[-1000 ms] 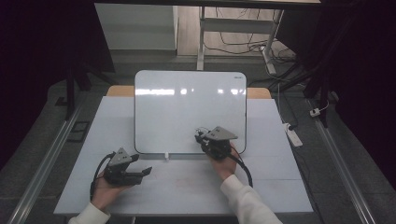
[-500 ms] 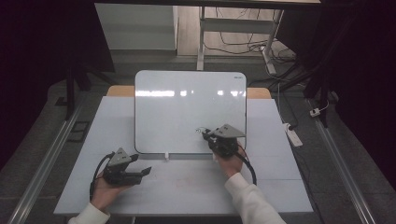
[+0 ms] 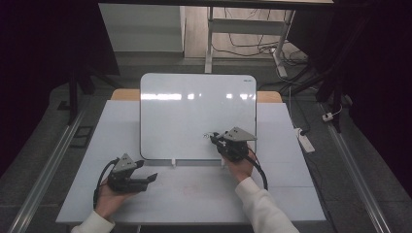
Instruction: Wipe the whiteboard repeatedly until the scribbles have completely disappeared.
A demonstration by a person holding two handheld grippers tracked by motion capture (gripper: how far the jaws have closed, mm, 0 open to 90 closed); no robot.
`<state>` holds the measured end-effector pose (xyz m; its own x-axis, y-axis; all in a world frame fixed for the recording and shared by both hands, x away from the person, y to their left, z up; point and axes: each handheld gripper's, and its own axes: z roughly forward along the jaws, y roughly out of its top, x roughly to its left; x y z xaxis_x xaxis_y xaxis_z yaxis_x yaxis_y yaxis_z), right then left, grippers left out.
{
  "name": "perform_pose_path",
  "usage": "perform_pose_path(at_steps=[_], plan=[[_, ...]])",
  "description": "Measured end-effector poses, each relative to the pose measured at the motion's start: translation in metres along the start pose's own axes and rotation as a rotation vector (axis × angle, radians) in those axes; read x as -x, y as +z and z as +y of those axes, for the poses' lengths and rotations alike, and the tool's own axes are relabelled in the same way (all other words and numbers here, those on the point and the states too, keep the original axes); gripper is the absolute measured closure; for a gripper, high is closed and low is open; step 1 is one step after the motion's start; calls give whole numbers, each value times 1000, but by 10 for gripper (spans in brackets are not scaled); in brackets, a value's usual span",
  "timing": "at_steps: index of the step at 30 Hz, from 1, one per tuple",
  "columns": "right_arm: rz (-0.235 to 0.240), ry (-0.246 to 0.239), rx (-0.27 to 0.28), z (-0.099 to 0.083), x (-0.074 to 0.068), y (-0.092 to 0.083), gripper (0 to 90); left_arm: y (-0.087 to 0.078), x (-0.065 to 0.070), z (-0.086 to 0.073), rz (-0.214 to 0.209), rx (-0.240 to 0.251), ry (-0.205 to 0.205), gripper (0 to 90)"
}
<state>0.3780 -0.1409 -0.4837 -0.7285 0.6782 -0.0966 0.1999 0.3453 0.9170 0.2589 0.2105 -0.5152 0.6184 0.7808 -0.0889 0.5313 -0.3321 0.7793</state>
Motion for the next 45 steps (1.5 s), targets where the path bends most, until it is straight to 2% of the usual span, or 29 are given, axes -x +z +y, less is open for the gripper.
perform_pose_path(at_steps=[1,3,5,8,9,10,11,13,14,16,17,18,21,22,23,26,27,28,30,32,33,35,36,37,39,41,42,45], plan=[[-1,14,7,2,5,0,777,-1,0,0,1,1,1,272],[-51,49,35,6,15,-4,777,-2,0,-1,3,4,-1,272],[-66,48,35,7,15,-4,777,-1,0,-1,4,4,-5,272],[-12,-14,12,3,0,2,777,-1,0,0,4,1,-2,272],[-7,-15,8,4,2,2,777,-1,0,0,4,0,0,273],[-6,17,18,5,8,1,777,-1,1,-1,4,0,1,272],[-34,56,35,6,14,-2,777,-2,1,-1,5,2,1,272],[-47,85,49,6,18,-4,777,-2,1,-1,5,3,-1,272],[-40,62,35,5,13,-3,777,-1,0,-1,6,2,-3,272],[28,7,8,3,-2,6,777,-1,0,0,5,0,-3,272],[27,-19,4,3,-6,8,777,-1,1,-1,5,-1,1,272],[26,-20,3,5,-4,8,777,-1,1,-1,7,0,2,272],[-39,52,47,11,12,3,777,-3,1,-1,8,4,-1,272],[-36,61,49,11,13,3,777,-2,0,-1,9,4,-4,272],[-35,46,42,10,10,4,777,-2,0,-1,9,3,-5,272],[34,-11,1,5,-8,10,777,-1,0,-1,8,-2,-4,272],[34,-24,-1,6,-8,11,777,-1,1,-1,8,-1,-1,272],[38,-9,2,7,-4,11,777,-2,1,-1,8,0,0,272],[-8,39,39,11,7,8,777,-3,1,-2,9,2,-2,272],[-13,53,45,11,9,7,777,-2,0,-2,12,2,-7,272],[-3,37,32,10,5,7,777,-2,0,-2,13,2,-8,272],[52,-13,-1,7,-7,12,777,-1,0,-1,13,-2,-9,272],[51,-34,-5,7,-10,14,777,-1,1,-1,14,-5,-6,272],[57,-31,-2,9,-7,15,777,-1,1,-2,15,-5,-4,272],[20,21,36,14,4,13,777,-2,2,-2,16,-3,-6,272],[3,42,49,17,9,13,777,-2,2,-2,20,-1,-8,272],[3,33,49,16,5,14,777,-1,2,-2,23,1,-10,272],[79,-21,6,11,-12,21,777,-1,2,-1,27,4,-5,272]])
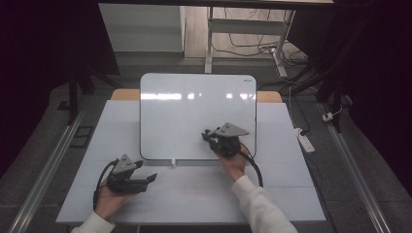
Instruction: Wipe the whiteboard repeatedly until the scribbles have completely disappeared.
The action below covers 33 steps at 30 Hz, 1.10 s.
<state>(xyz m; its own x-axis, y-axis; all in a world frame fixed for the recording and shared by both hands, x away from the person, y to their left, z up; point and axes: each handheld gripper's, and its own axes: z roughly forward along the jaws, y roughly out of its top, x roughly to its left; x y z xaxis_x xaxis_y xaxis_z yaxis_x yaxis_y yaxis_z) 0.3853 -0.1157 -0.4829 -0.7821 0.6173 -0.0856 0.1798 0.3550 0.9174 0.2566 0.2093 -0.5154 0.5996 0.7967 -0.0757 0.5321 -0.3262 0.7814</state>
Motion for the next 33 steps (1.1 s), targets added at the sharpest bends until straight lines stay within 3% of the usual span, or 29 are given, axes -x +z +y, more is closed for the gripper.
perform_pose_path(at_steps=[2,5,6,7,9,11,13,15,17,20,22,23,25,27,29,33], plan=[[-6,-30,-9,3,0,1,777,-1,1,0,1,2,8,272],[-66,55,47,6,17,-6,777,-2,2,0,0,6,9,273],[-65,60,47,5,17,-6,777,-1,1,0,0,6,6,273],[-65,44,39,5,13,-5,777,-1,1,0,1,4,4,273],[0,-4,-3,1,-1,1,777,0,1,0,0,2,6,273],[-2,-73,-25,1,-9,5,777,0,1,0,-1,0,10,273],[-4,-14,-5,4,1,2,777,-1,2,-1,-1,3,10,273],[-59,39,27,6,12,-4,777,-1,1,-1,-1,4,8,273],[-74,48,34,5,13,-7,777,0,1,0,-1,2,6,273],[-19,5,0,1,-4,2,777,1,1,0,0,-3,8,273],[18,-52,-28,0,-16,9,777,0,2,0,0,-1,9,273],[16,-64,-31,1,-17,9,777,-1,2,0,2,1,8,273],[21,-22,-28,2,-9,6,777,-2,1,-1,3,7,4,273],[-33,7,-12,3,1,-3,777,-2,0,-1,5,13,1,273],[-100,-9,-18,3,6,-12,776,-2,-1,0,5,13,0,273],[-79,39,-14,0,12,-29,777,-3,1,0,6,20,6,273]])
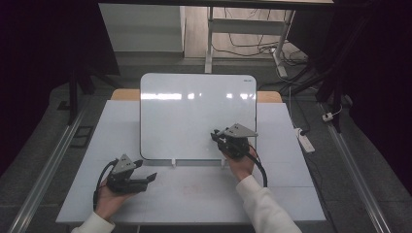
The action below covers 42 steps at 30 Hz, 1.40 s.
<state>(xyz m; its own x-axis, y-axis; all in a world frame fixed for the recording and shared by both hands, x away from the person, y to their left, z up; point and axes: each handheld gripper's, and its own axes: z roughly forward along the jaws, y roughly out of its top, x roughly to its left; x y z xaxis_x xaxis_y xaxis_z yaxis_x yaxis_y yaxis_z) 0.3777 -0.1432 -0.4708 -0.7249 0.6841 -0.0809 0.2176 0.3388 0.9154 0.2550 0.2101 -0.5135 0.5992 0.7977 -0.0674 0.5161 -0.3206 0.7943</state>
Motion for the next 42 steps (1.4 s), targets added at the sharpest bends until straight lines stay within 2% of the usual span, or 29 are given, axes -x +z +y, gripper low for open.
perform_pose_path(at_steps=[2,5,10,12,19,25,28,34,38,42], plan=[[30,2,4,1,-2,-8,776,-1,0,0,1,8,-2,273],[109,13,18,2,-8,-21,776,-2,0,1,7,19,-3,274],[218,26,-18,-4,-18,-32,776,-2,0,2,7,23,1,275],[234,18,-34,-6,-21,-34,776,-2,1,2,6,26,1,275],[316,45,-73,-14,-29,-34,776,-5,1,2,12,44,0,277],[367,52,-94,-19,-39,-32,775,-9,11,10,15,86,40,279],[390,47,-105,-21,-45,-30,776,-9,18,18,0,103,66,283],[431,80,-124,-27,-51,-24,775,-3,35,41,-40,122,116,292],[449,88,-130,-28,-55,-20,775,2,48,57,-77,136,145,303],[471,120,-132,-30,-57,-16,775,11,62,72,-118,141,182,319]])
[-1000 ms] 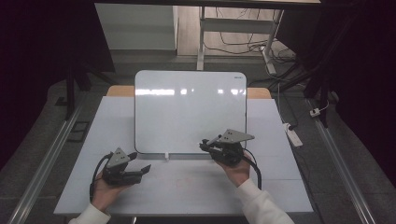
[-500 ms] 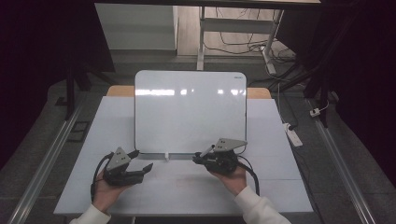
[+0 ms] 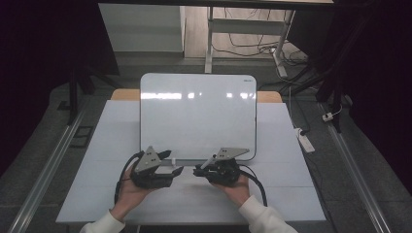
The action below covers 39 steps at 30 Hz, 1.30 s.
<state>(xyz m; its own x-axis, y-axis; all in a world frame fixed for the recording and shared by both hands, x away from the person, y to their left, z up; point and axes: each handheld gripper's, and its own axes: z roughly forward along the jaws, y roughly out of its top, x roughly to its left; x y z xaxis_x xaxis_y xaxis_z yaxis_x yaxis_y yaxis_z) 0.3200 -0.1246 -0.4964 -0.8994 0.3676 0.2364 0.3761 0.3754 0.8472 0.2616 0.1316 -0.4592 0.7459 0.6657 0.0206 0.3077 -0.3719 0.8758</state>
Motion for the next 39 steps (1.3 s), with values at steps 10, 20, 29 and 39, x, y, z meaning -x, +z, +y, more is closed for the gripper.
perform_pose_path(at_steps=[10,20,29,39], plan=[[15,10,-8,0,-4,7,775,31,20,32,-117,22,72,460],[19,15,-11,-1,-5,9,774,45,28,41,-152,5,115,785],[36,25,-11,-1,-6,10,762,41,21,41,-147,2,106,816],[-21,5,56,4,-7,-5,568,20,-11,36,-35,2,46,817]])
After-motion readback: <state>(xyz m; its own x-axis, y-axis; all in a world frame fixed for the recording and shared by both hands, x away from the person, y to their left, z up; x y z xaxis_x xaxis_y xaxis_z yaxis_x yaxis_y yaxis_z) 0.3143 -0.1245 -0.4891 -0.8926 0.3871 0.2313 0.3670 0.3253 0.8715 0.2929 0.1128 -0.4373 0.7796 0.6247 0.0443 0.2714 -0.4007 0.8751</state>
